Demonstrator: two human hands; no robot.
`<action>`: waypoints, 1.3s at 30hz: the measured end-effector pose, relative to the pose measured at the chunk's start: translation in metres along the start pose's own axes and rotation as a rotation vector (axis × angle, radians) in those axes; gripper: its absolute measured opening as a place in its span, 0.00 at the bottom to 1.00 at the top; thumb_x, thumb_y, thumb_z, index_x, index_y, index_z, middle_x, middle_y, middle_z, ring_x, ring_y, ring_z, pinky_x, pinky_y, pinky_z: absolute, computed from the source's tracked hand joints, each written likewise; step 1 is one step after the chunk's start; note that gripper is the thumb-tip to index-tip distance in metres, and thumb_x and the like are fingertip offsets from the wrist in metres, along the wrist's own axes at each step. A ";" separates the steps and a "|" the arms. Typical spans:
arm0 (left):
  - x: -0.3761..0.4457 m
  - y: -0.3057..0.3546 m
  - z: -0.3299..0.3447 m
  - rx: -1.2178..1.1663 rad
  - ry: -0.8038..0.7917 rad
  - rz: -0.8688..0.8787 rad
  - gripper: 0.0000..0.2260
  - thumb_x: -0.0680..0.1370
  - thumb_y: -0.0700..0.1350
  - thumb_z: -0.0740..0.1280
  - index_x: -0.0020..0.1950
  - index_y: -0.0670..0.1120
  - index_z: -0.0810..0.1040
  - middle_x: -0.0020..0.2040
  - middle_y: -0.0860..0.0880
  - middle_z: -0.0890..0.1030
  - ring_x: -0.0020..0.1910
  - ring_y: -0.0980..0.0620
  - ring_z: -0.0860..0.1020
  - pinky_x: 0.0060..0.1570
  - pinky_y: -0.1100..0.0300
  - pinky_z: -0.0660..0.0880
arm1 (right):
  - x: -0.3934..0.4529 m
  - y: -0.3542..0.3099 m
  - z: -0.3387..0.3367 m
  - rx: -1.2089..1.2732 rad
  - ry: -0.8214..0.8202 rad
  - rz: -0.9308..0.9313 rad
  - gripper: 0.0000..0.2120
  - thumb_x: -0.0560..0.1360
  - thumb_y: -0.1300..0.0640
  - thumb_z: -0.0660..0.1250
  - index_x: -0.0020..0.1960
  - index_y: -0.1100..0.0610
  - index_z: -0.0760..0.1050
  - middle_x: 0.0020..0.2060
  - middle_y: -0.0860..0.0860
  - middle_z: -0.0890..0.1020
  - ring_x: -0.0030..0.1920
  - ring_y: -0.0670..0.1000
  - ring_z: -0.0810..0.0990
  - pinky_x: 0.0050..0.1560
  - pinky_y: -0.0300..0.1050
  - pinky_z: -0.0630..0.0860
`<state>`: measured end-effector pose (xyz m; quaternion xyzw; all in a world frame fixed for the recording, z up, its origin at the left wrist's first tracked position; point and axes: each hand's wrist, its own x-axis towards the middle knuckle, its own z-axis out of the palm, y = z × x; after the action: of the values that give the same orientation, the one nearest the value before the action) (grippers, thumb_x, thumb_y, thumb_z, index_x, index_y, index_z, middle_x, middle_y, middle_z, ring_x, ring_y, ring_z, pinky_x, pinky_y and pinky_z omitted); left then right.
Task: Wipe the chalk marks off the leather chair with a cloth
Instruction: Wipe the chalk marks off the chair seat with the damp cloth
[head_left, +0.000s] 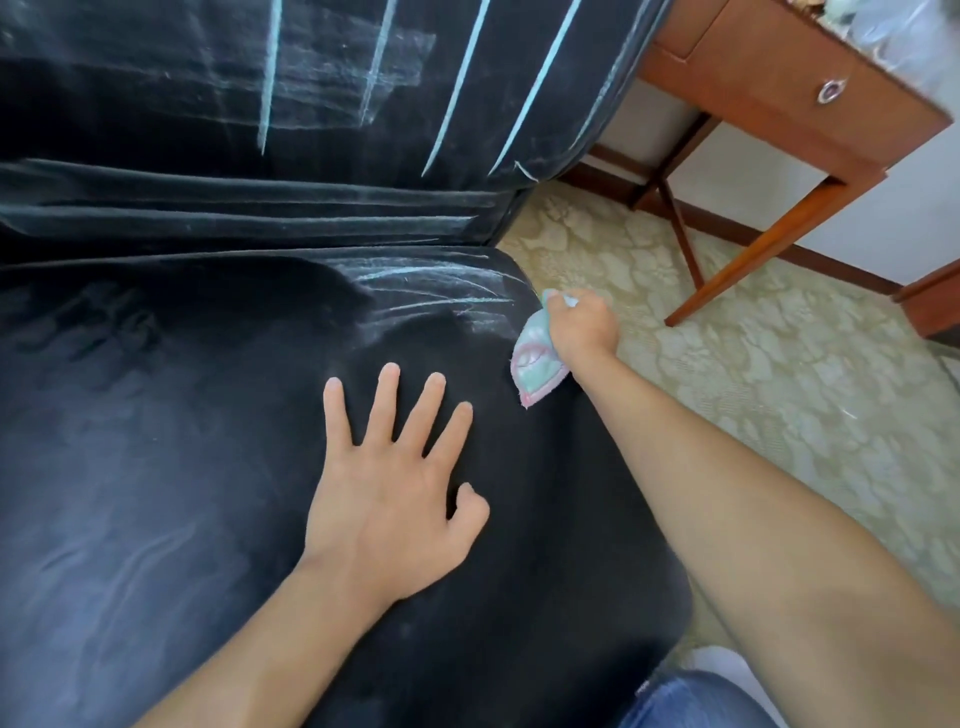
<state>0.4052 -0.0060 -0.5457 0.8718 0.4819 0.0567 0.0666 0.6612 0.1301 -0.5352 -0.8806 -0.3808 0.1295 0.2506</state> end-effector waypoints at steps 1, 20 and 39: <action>0.001 0.000 0.000 -0.011 0.007 0.006 0.31 0.77 0.61 0.57 0.78 0.50 0.73 0.80 0.45 0.69 0.81 0.32 0.60 0.74 0.24 0.50 | 0.006 -0.010 0.003 0.032 -0.009 -0.023 0.14 0.80 0.45 0.64 0.58 0.51 0.82 0.53 0.52 0.84 0.56 0.57 0.80 0.57 0.49 0.76; -0.006 -0.026 0.002 -0.044 0.036 0.216 0.28 0.80 0.61 0.57 0.79 0.54 0.72 0.82 0.49 0.66 0.82 0.40 0.61 0.76 0.27 0.53 | -0.114 0.066 -0.027 -0.018 0.055 -0.395 0.13 0.80 0.53 0.68 0.64 0.49 0.79 0.55 0.43 0.78 0.56 0.47 0.75 0.57 0.38 0.67; -0.003 -0.040 0.001 -0.111 0.029 0.273 0.28 0.80 0.63 0.56 0.79 0.57 0.71 0.81 0.54 0.66 0.83 0.47 0.59 0.80 0.33 0.50 | -0.095 0.039 -0.014 0.041 -0.013 -0.609 0.09 0.76 0.53 0.70 0.55 0.49 0.84 0.52 0.45 0.84 0.53 0.48 0.79 0.58 0.42 0.72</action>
<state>0.3704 0.0122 -0.5536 0.9233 0.3560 0.1043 0.0994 0.6263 0.0330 -0.5409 -0.7198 -0.6263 0.0616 0.2931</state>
